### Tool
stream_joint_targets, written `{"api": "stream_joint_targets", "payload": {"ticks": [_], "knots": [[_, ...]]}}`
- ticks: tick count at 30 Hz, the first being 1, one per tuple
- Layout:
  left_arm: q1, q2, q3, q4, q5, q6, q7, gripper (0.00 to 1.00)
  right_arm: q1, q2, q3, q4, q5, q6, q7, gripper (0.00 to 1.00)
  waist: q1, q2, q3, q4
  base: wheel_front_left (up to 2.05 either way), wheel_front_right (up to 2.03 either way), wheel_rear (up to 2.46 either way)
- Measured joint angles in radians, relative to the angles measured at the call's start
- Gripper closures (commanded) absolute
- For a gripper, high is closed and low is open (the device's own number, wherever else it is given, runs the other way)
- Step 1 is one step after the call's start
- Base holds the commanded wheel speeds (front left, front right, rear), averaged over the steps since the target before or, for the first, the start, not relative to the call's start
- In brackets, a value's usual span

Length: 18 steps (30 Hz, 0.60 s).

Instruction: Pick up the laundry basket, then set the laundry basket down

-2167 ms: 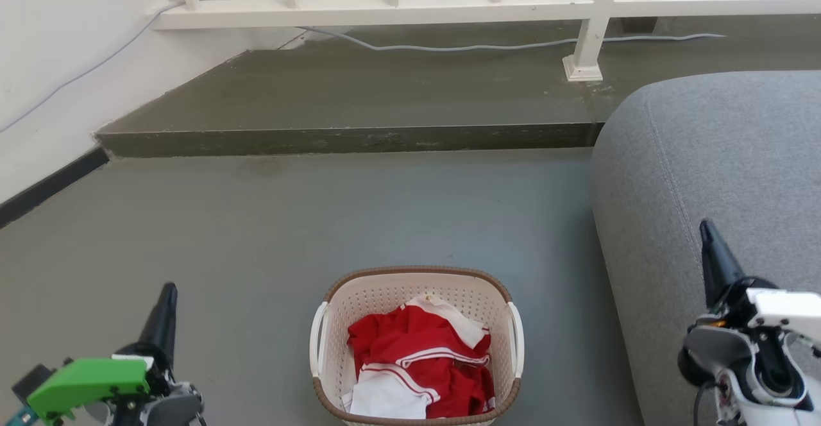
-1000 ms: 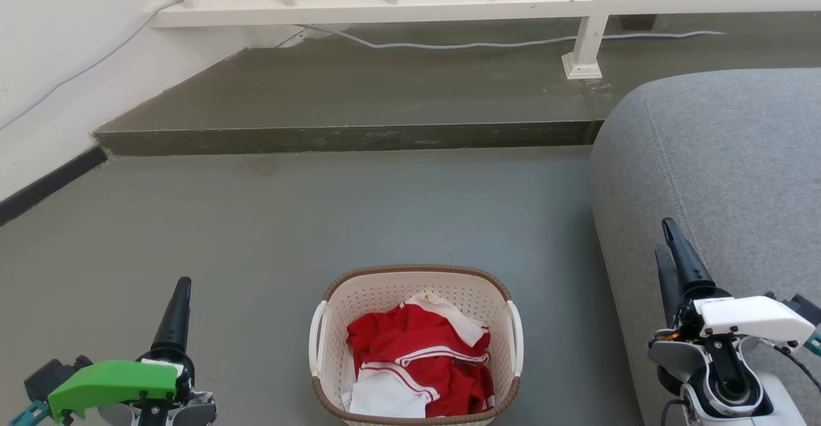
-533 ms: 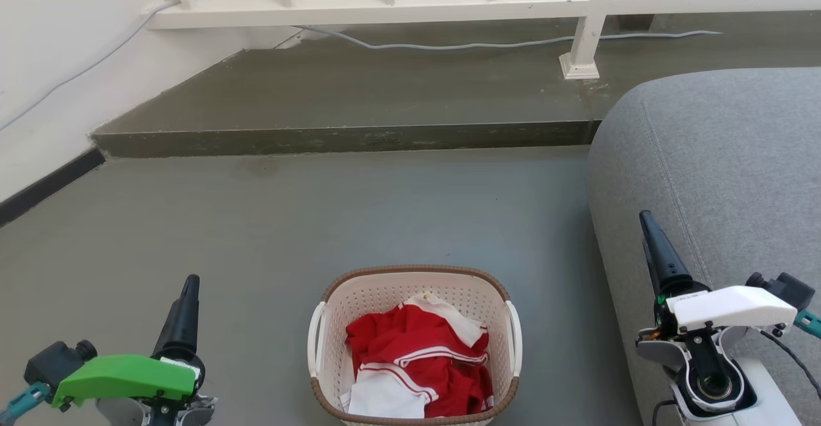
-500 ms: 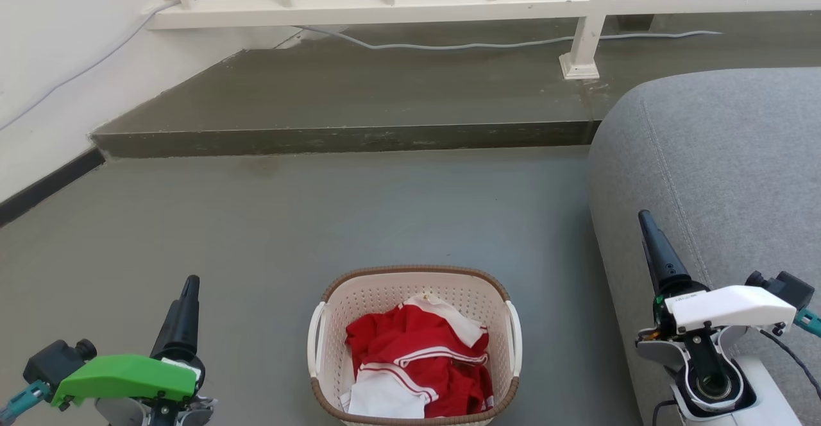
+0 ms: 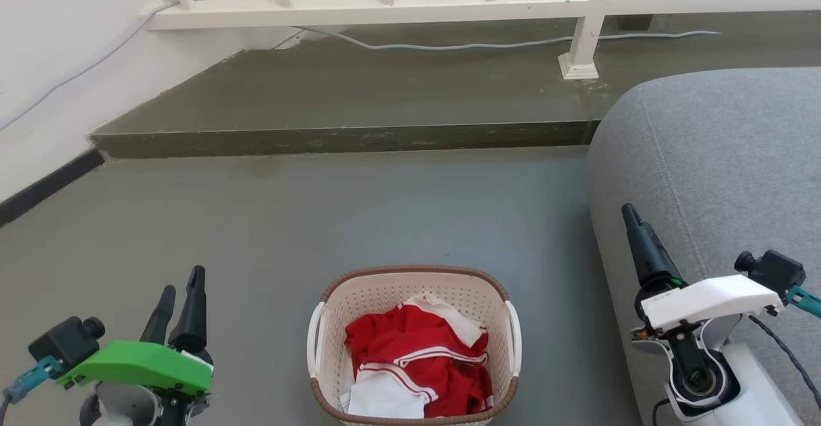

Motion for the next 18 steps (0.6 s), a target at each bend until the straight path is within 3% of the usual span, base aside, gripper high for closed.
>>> {"api": "stream_joint_targets", "payload": {"ticks": [18], "knots": [[-0.006, 0.000, -0.036, -0.020, 0.253, 0.003, -0.061, 0.00, -0.014, 0.010, 0.052, 0.016, -0.268, -0.028, -0.063, 0.00, 0.0001, 0.0000, 0.004, 0.002, 0.00, 0.00, 0.00]]}}
